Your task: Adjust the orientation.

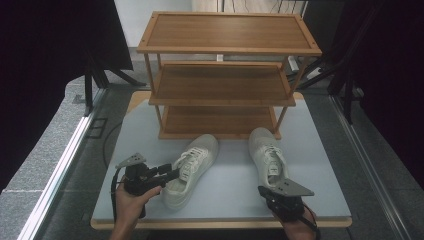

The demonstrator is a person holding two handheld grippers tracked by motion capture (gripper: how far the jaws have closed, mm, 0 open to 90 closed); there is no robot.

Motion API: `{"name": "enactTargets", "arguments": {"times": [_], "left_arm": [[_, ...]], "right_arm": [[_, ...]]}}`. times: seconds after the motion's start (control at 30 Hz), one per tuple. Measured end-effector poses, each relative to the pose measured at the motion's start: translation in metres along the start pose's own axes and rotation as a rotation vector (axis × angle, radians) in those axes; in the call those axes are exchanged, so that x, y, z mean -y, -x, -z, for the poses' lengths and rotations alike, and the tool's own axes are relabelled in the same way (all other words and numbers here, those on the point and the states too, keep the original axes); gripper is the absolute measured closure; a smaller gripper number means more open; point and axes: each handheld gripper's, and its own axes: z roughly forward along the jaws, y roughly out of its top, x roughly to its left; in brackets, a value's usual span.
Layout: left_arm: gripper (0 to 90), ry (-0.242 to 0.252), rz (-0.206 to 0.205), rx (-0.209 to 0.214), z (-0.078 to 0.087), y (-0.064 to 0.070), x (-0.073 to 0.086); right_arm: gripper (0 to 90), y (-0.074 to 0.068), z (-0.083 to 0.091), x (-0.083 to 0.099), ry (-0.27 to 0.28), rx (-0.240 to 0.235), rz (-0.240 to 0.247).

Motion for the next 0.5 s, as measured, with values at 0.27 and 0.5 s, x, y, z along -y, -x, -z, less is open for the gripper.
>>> {"name": "enactTargets", "arguments": {"times": [0.27,0.5], "left_arm": [[51.5,0.002,0.01,0.002,0.001,-0.004,0.001],[51.4,-0.001,0.041,-0.011,0.005,-0.013,0.008]], "right_arm": [[89.7,0.022,0.017,0.013,0.031,-0.022,-0.098],[89.7,0.046,0.032,0.029,0.046,-0.026,-0.179]]}}
